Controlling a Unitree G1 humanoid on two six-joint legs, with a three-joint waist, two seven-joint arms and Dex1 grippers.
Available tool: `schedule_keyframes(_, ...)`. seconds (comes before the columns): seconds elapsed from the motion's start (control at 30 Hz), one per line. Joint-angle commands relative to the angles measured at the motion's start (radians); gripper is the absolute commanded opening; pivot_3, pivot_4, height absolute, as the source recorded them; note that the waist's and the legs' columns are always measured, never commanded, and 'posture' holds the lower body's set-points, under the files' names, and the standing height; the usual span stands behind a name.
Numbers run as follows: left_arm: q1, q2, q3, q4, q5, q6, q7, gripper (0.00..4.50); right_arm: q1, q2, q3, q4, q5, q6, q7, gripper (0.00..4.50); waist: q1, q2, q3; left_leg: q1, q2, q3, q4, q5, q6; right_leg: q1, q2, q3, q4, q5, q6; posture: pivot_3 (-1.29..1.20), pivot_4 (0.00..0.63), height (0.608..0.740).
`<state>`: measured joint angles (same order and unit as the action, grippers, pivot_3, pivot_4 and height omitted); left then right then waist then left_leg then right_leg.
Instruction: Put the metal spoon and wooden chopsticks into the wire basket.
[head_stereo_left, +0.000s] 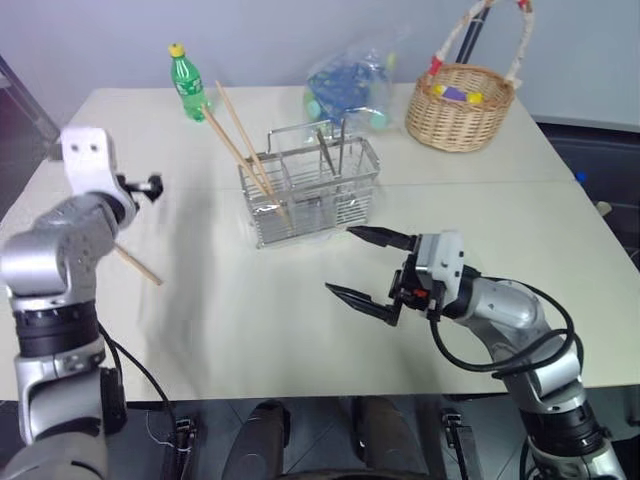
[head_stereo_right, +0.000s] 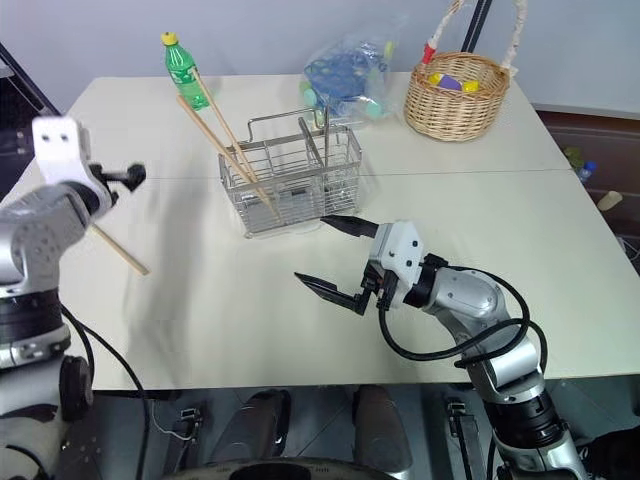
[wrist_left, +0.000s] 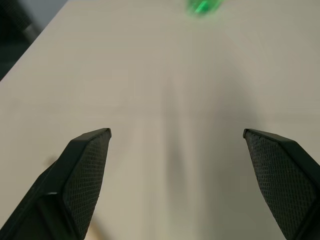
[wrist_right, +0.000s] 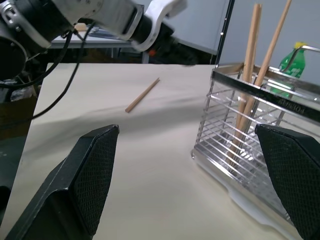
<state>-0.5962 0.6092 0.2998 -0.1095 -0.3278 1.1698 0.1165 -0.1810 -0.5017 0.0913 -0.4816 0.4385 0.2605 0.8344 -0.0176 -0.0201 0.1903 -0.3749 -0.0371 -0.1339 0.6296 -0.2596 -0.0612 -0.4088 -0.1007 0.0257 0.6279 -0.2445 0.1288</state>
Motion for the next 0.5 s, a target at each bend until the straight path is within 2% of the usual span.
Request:
schedule_keyframes(0.03,-0.050,-0.068,0.095,-0.078,0.057,0.117,0.104,4.45,-0.014,-0.004,-0.004,-0.003,0.019,-0.006,0.017,4.50,0.004,0.000,0.000,0.000,0.000,0.000,0.000,0.000,0.000,0.000,0.000,0.000,0.000,0.000,0.000,0.00,0.150,0.740)
schedule_keyframes(0.27,-0.093,-0.200,0.228,-0.085,0.165,0.243,0.212,4.45,0.005,0.007,0.003,-0.003,0.009,-0.008,0.013,4.50,-0.001,-0.001,0.000,0.000,0.000,0.000,0.000,0.000,-0.001,0.000,0.000,0.000,0.000,0.000,0.000,0.00,0.150,0.740)
schedule_keyframes(0.5,-0.086,-0.288,0.339,-0.050,0.231,0.246,0.245,4.45,0.027,0.007,-0.007,-0.012,0.000,-0.010,-0.010,4.50,0.002,-0.001,-0.001,0.000,0.000,0.000,0.000,0.001,-0.001,0.000,0.000,0.000,0.000,0.000,0.000,0.00,0.150,0.740)
